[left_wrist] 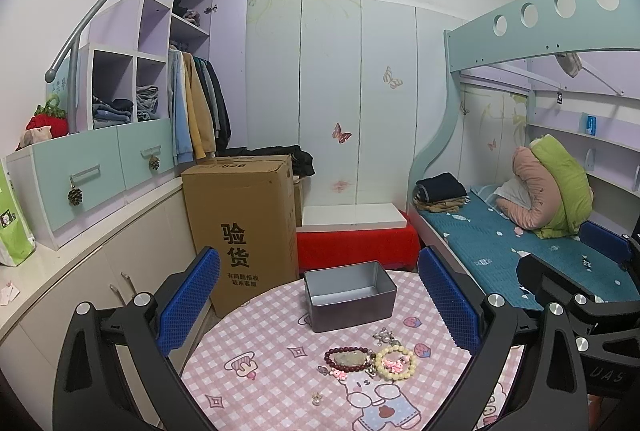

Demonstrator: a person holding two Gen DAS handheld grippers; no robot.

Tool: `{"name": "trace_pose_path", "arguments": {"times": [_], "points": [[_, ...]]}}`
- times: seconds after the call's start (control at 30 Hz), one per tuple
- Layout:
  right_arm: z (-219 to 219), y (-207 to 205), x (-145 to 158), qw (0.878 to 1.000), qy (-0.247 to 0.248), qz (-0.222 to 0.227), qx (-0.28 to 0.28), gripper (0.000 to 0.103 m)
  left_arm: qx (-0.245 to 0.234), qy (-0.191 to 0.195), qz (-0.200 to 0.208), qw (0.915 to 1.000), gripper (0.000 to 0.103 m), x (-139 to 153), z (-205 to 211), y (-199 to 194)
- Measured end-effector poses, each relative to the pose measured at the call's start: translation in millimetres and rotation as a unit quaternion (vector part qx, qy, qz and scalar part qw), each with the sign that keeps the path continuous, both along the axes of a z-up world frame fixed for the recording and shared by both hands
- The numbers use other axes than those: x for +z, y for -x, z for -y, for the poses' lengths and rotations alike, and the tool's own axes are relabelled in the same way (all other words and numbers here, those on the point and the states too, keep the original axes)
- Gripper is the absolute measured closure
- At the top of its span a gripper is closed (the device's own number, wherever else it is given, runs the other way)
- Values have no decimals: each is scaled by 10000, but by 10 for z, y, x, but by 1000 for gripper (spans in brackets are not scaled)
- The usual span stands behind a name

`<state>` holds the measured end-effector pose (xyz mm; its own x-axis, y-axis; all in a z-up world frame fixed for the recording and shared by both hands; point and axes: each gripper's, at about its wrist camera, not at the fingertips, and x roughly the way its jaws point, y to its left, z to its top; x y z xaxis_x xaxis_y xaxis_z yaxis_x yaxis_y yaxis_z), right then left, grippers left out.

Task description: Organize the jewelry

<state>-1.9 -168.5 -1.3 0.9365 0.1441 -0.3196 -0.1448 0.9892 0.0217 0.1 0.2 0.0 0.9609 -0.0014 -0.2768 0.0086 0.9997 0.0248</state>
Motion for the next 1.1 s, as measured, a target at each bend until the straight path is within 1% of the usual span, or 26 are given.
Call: {"name": "trace_pose_path", "arguments": {"times": [0.67, 0.83, 1.1], "points": [[-11, -24, -12, 10000, -19, -33, 13, 8, 6, -13, -54, 10000, 7, -23, -27, -37], [-39, -39, -140, 10000, -30, -66, 14, 8, 2, -31, -96, 9999, 7, -55, -6, -64], [9, -123, -217, 9998, -80, -195, 24, 8, 4, -59, -241, 9997, 7, -123, -24, -131]]}}
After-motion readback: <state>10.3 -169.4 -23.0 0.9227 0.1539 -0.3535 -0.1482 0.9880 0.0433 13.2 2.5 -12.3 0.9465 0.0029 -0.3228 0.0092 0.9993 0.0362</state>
